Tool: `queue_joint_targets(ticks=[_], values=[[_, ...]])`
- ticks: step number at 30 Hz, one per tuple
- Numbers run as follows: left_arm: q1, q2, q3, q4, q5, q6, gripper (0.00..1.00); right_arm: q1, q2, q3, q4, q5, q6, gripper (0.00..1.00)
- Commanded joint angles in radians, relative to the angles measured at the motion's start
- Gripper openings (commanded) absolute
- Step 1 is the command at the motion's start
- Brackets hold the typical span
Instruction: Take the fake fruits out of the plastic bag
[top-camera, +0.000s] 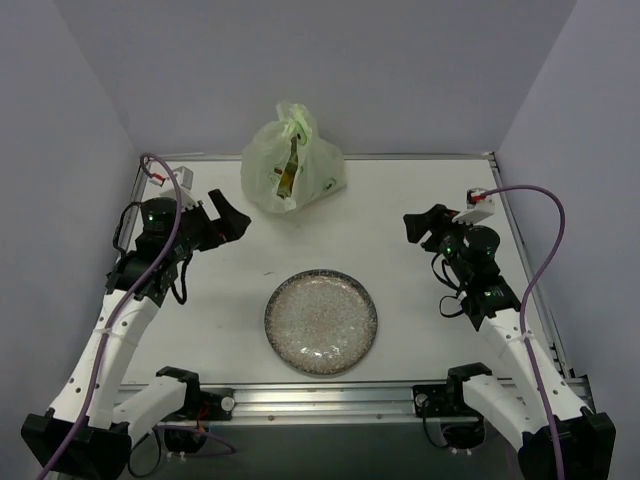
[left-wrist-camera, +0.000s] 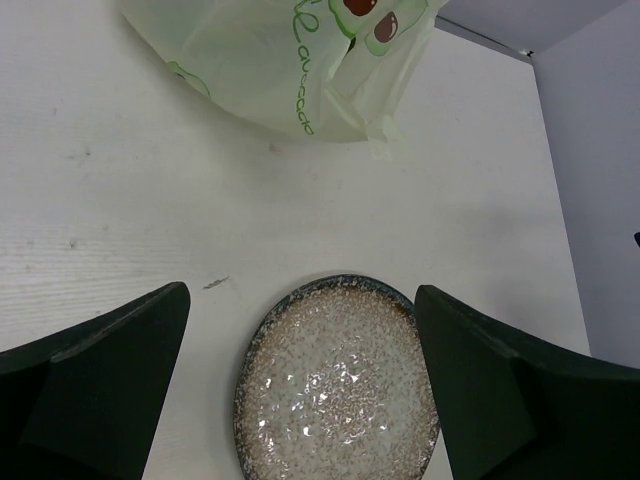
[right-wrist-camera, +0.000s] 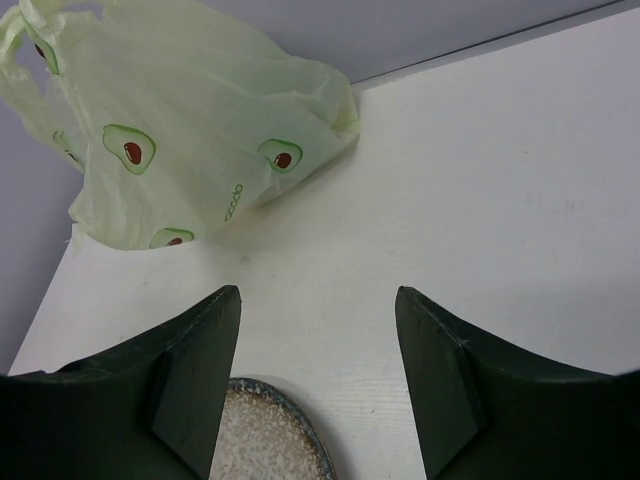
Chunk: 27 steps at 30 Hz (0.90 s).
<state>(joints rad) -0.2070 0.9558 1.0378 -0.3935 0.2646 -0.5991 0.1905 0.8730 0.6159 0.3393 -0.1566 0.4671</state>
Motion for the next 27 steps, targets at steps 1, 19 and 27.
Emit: queue_joint_targets(ticks=[1,19,27], values=[[0.017,0.041,0.067,0.057,-0.004,-0.022,0.94,0.003,-0.005,0.024,0.021,0.014,-0.016,0.59],[-0.084,0.526,0.447,0.182,-0.171,0.122,0.94,0.004,0.04,0.019,0.049,-0.032,-0.007,0.47],[-0.106,0.785,0.637,0.185,-0.195,0.222,0.96,0.009,0.069,0.016,0.07,-0.072,-0.008,0.57]])
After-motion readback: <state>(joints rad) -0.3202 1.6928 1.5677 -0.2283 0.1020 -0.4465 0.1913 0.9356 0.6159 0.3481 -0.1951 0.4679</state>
